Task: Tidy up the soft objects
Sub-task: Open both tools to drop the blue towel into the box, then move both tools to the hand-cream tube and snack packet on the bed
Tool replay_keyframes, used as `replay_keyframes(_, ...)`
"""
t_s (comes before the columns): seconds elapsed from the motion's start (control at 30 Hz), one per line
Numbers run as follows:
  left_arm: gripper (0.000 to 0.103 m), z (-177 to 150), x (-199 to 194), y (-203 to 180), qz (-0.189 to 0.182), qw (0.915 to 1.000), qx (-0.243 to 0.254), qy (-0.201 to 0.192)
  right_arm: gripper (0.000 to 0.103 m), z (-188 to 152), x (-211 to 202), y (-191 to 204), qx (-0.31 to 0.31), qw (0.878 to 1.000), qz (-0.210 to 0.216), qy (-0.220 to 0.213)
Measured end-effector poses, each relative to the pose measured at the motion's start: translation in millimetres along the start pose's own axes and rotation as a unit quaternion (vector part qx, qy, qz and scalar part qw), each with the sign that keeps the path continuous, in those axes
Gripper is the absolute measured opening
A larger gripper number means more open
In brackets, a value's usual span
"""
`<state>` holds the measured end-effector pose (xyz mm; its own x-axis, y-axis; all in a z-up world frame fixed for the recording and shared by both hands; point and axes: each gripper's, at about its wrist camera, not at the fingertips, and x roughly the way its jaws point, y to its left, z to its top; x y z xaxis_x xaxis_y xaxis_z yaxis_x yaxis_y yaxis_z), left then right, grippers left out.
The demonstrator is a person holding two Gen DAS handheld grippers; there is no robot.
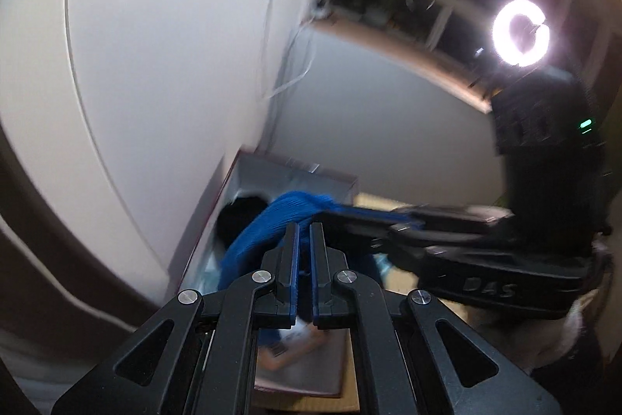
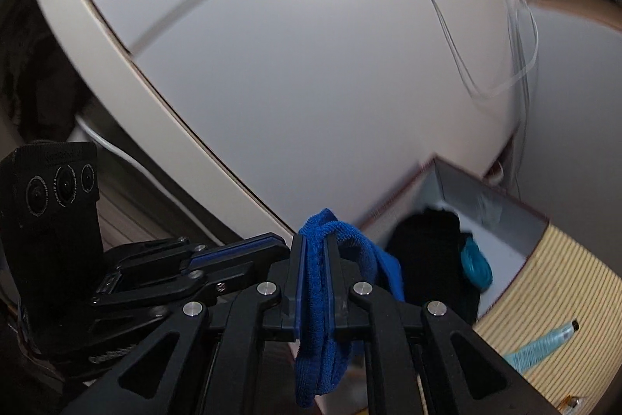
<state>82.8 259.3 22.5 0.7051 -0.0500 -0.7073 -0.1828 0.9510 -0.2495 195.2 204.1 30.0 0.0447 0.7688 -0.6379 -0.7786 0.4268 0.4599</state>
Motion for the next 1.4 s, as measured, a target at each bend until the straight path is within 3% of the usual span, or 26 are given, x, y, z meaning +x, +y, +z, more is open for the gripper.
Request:
replay_keyframes(0.1,0.006,-11.6,15.0,10.2,0.021,0.9996,-0.006,0.018,0.019,-8.6,10.5,-11.6,0.006,0.999,-0.034,0.017)
replay_keyframes(0.17,0.009,-18.4,20.4,15.8,0.031,0.9991,-0.009,0.026,0.056,-11.9,11.9,-21.7,0.018,0.999,-0.042,0.023)
replay_keyframes(0.2,0.013,-22.0,20.5,16.6,0.035,0.9990,-0.008,0.028,0.060,-14.0,11.8,-28.1,0.025,0.998,-0.046,0.027)
replay_keyframes(0.37,0.017,-25.9,22.1,13.8,0.047,0.9986,0.000,0.025,0.060,-21.0,1.5,-47.9,0.038,0.997,-0.067,0.028)
replay_keyframes(0.5,0.036,-29.8,17.2,7.1,0.042,0.9989,0.008,0.017,0.061,-29.7,-18.2,-57.3,0.037,0.996,-0.082,0.021)
replay_keyframes(0.6,0.040,-32.0,15.6,-7.2,0.035,0.9991,0.023,0.012,0.064,-44.4,-42.0,-63.9,0.019,0.994,-0.112,0.009)
replay_keyframes(0.77,0.048,-39.1,24.1,-42.8,0.014,0.9980,0.062,0.009,0.066,-78.3,-89.2,-83.1,-0.002,0.986,-0.169,0.000)
replay_keyframes(0.93,0.048,-49.9,37.5,-89.5,-0.021,0.9940,0.106,0.020,0.066,-114.1,-133.6,-117.1,0.033,0.980,-0.195,-0.018)
replay_keyframes(1.17,0.049,-64.8,84.2,-149.8,-0.050,0.9860,0.148,0.058,0.071,-165.3,-177.4,-176.2,0.100,0.964,-0.240,-0.057)
replay_keyframes(1.4,0.049,-62.8,162.8,-173.9,-0.031,0.9814,0.142,0.126,0.071,-195.4,-162.2,-217.3,0.158,0.954,-0.256,0.002)
